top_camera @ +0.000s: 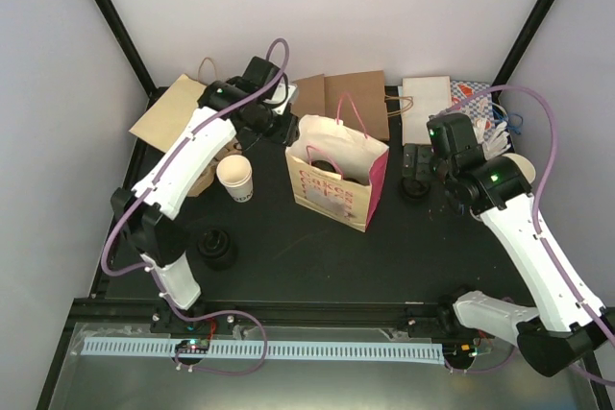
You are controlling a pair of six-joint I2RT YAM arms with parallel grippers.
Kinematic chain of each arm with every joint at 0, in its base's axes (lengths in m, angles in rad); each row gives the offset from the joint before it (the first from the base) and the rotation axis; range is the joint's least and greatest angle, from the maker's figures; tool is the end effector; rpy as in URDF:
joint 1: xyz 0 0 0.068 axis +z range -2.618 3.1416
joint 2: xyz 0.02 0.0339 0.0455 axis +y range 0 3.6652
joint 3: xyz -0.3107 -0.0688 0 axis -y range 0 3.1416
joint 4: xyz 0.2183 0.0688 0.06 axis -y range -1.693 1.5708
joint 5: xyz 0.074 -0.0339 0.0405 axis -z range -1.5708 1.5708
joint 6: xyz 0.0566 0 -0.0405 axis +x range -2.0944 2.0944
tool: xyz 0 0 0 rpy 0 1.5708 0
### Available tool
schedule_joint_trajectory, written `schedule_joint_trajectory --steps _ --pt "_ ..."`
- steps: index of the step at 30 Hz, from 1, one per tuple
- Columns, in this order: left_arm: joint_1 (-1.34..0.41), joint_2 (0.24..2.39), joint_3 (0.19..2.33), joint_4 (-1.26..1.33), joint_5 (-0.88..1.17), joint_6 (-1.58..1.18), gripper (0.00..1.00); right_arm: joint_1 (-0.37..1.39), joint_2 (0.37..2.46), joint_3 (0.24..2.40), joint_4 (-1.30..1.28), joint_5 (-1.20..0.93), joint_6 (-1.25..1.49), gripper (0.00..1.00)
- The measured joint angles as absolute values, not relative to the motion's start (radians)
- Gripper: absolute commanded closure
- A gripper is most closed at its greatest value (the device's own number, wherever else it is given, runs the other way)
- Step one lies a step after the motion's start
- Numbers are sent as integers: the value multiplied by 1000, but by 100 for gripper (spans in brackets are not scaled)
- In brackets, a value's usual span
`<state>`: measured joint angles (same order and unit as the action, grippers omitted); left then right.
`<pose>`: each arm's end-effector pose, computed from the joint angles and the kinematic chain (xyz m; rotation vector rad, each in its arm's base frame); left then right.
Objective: Pack the takeout coffee
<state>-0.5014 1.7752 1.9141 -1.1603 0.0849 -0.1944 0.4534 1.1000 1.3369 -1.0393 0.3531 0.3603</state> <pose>0.3125 -0.1768 0.3962 0.4334 2.5950 -0.3578 0.1574 0.0549 0.4086 0.0588 2.3106 -0.0089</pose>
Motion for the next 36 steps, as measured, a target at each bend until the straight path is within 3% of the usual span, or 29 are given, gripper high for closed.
schedule_joint_trajectory --steps 7,13,19,32,36 --pt "-501 1660 1887 -1149 121 -200 22 453 1100 1344 -1063 306 376 2" --pt "-498 1493 1801 -1106 97 -204 13 449 1136 1370 -1118 371 413 28" --pt "-457 1288 1638 -1048 62 -207 11 325 1173 1433 -1158 411 450 44" --pt "-426 969 1162 -847 40 -220 11 31 1265 1449 -1115 379 469 54" --pt "-426 905 1097 -797 23 -208 11 -15 1301 1432 -1100 352 471 63"
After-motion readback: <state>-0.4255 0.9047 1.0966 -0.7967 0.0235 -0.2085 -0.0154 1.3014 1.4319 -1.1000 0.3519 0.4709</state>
